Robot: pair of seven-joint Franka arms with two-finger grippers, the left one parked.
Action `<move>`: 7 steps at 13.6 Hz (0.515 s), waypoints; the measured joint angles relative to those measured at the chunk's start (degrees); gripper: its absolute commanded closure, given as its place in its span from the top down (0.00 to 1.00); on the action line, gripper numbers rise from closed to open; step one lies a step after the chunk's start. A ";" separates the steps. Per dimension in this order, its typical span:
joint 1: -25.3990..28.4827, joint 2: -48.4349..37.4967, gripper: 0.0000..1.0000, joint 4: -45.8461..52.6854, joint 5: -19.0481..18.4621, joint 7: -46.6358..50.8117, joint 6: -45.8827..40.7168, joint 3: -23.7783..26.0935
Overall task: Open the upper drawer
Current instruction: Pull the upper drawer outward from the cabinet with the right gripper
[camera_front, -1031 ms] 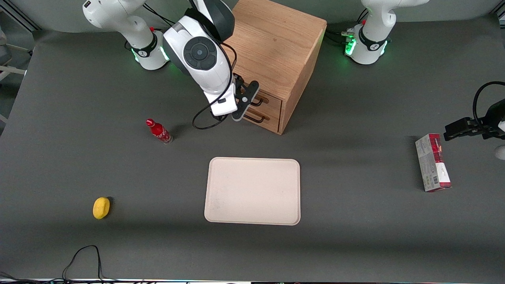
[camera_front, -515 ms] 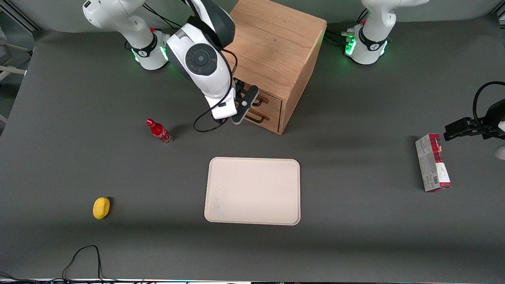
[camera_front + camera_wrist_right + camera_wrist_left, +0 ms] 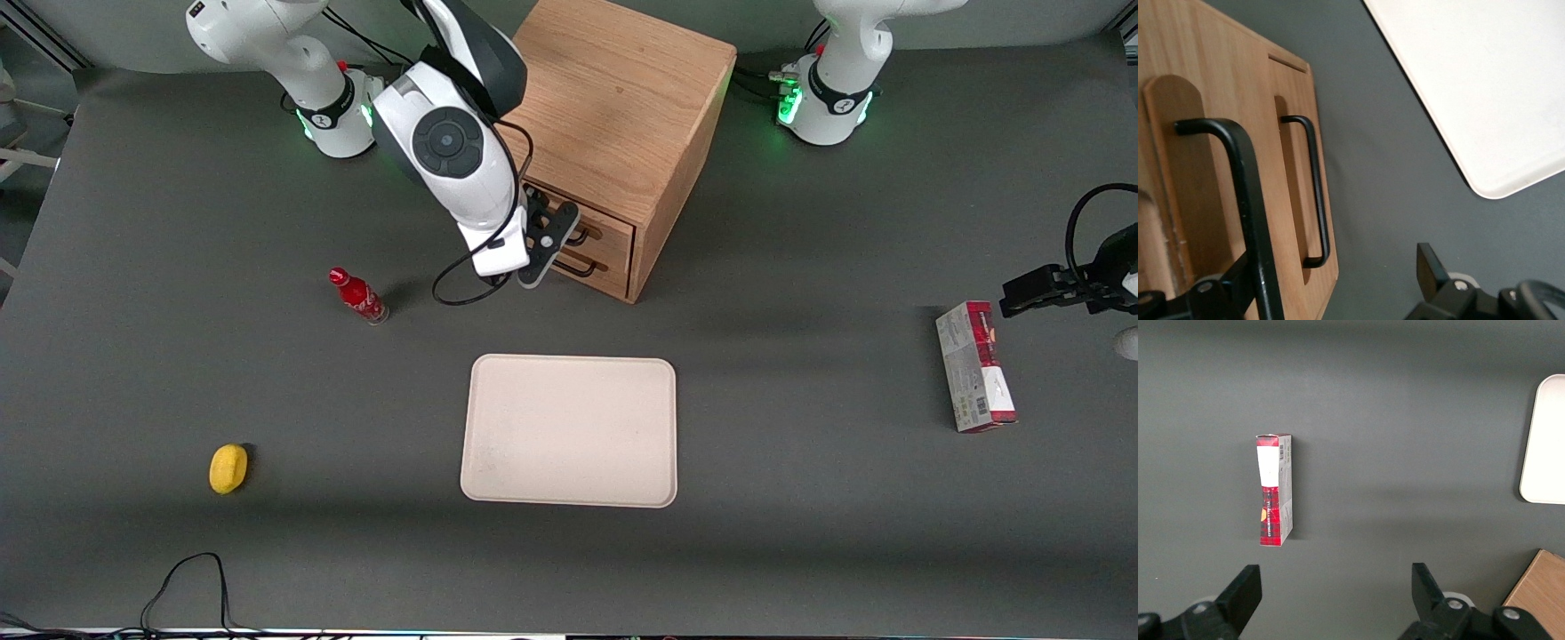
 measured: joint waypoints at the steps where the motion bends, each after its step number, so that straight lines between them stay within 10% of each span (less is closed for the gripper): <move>1: -0.49 0.17 1.00 0.03 0.00 -0.06 0.17 -0.08; 7: -2.88 1.30 1.00 2.54 -0.81 -0.86 0.36 -0.36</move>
